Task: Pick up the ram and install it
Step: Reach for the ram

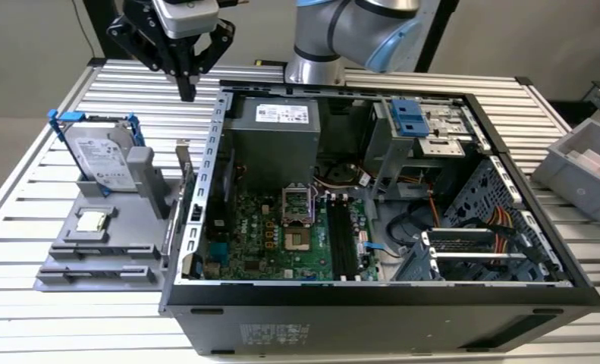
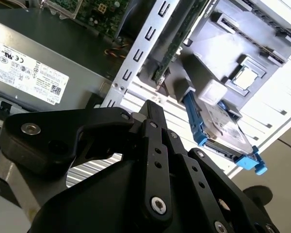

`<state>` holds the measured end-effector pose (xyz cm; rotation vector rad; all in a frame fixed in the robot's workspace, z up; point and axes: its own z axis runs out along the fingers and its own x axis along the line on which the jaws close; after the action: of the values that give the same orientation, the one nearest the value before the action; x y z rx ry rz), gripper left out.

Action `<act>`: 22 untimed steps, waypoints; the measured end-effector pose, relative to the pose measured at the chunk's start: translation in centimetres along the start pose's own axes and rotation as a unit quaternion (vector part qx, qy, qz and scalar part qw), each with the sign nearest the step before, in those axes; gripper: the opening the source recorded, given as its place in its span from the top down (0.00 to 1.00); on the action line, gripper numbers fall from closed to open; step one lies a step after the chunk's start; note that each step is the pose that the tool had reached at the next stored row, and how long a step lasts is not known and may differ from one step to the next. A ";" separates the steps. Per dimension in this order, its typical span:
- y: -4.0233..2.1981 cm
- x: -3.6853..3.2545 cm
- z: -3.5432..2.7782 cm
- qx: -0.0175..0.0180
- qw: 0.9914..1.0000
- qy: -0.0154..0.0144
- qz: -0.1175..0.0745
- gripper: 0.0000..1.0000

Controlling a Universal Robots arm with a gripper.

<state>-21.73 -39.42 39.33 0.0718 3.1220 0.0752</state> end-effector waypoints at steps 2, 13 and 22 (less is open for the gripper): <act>0.00 0.21 0.00 0.000 1.000 0.000 0.000 1.00; -0.03 1.43 -0.02 0.000 1.000 0.000 -0.001 1.00; -0.06 2.53 -0.04 0.000 1.000 0.000 -0.001 1.00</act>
<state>-24.27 -39.37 39.32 0.0689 3.1223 0.0754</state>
